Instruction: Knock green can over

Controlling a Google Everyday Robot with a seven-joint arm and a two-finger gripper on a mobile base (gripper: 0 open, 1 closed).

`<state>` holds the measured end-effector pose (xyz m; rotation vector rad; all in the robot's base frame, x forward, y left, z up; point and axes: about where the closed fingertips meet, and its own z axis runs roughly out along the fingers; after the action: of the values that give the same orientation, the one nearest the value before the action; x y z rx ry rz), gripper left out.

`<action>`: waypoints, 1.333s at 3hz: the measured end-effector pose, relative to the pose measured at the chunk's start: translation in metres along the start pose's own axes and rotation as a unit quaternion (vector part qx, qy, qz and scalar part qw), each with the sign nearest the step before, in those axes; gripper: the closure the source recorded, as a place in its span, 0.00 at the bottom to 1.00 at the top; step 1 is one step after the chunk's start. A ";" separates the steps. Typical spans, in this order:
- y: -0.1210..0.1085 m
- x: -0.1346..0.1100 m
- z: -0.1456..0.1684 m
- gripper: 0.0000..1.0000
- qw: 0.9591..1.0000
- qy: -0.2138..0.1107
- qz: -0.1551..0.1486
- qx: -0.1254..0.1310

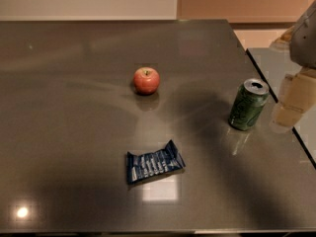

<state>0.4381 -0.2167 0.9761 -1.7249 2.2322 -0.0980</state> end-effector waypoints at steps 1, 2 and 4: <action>0.000 0.000 0.000 0.00 1.000 0.000 0.000 0.000; -0.003 0.001 0.000 0.00 1.000 -0.010 0.005 0.009; -0.036 0.015 0.026 0.00 0.997 -0.073 0.037 0.015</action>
Offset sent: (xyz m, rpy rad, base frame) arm 0.0065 -0.0049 -0.0037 0.0403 -0.0268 -0.0182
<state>0.4752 -0.2372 0.9573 -1.5794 2.1726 0.0105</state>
